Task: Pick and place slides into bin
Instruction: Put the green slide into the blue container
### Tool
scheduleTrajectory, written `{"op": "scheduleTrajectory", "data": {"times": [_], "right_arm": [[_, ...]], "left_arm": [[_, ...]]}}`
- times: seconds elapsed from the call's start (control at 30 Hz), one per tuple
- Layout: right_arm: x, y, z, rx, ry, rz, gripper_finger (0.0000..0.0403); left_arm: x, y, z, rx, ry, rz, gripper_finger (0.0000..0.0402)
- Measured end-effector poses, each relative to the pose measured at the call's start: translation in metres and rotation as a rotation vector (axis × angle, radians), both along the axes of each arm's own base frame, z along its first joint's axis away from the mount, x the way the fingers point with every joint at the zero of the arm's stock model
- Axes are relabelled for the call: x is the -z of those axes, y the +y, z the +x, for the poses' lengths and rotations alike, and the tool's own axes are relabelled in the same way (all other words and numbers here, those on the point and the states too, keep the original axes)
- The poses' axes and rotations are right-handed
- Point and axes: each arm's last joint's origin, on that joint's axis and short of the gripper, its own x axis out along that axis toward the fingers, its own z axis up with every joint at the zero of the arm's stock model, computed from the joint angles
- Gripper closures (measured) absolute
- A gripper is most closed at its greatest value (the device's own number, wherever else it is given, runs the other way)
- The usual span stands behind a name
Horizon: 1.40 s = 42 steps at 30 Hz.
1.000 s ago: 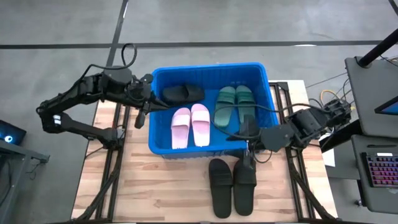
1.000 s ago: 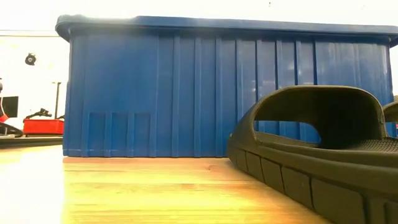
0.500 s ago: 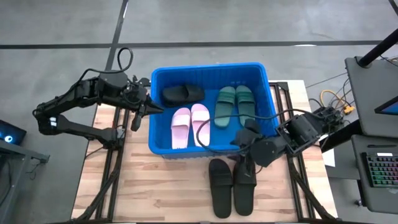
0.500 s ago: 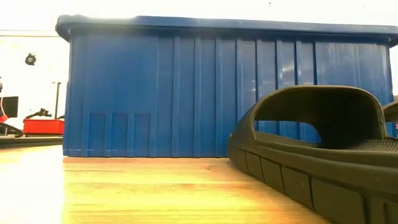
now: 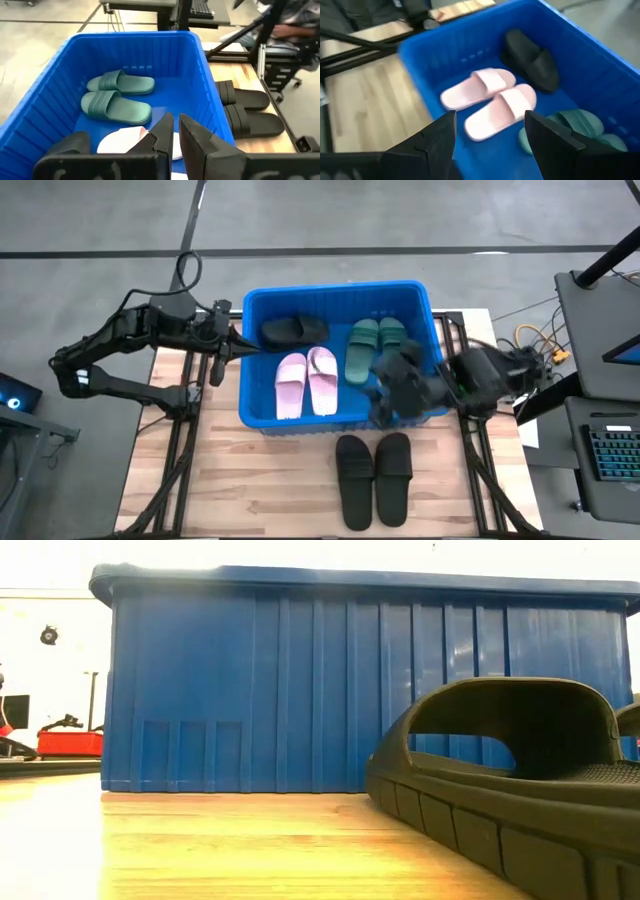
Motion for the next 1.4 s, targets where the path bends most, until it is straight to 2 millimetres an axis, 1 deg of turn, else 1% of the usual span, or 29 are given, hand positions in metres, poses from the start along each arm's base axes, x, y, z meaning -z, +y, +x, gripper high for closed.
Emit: {"op": "scheduleTrajectory", "data": {"times": [0.1, 0.2, 0.37, 0.47, 0.57, 0.7, 0.77, 0.87, 1.0, 1.2, 1.4], "right_arm": [[0.001, -0.027, 0.011, 0.003, 0.041, 0.027, 0.0179], [0.001, -0.056, 0.02, 0.007, 0.074, -0.01, 0.0179], [0.004, -0.1, 0.025, 0.019, 0.167, -0.124, 0.0179], [0.009, -0.124, 0.026, -0.012, 0.224, -0.118, 0.0179], [0.021, -0.148, 0.031, -0.07, 0.302, -0.089, 0.0179], [0.05, -0.178, 0.037, -0.124, 0.469, -0.131, 0.0179], [0.065, -0.19, 0.039, -0.154, 0.549, -0.147, 0.0179], [0.09, -0.203, 0.042, -0.202, 0.635, -0.131, 0.0179], [0.12, -0.211, 0.048, -0.299, 0.677, -0.068, 0.0179], [0.156, -0.214, 0.054, -0.382, 0.731, -0.075, 0.0179], [0.183, -0.222, 0.064, -0.383, 0.698, -0.106, 0.0179]], "left_arm": [[-0.002, 0.0, -0.002, -0.016, -0.015, -0.014, 0.0388], [-0.002, 0.0, -0.004, -0.017, -0.02, -0.016, 0.0388], [-0.003, 0.0, -0.005, -0.046, -0.025, -0.056, 0.0388], [-0.004, -0.001, -0.008, -0.048, -0.033, -0.057, 0.0388], [-0.005, -0.001, -0.012, -0.071, -0.051, -0.07, 0.0388], [-0.011, -0.001, -0.016, -0.108, -0.108, -0.05, 0.0388], [-0.015, -0.001, -0.019, -0.109, -0.142, -0.045, 0.0388], [-0.017, -0.002, -0.022, -0.109, -0.168, -0.044, 0.0388], [-0.016, -0.002, -0.024, -0.117, -0.17, -0.062, 0.0388], [-0.008, -0.001, -0.021, -0.138, -0.144, -0.059, 0.0388], [0.003, 0.001, -0.015, -0.16, -0.117, -0.055, 0.0388]]}}
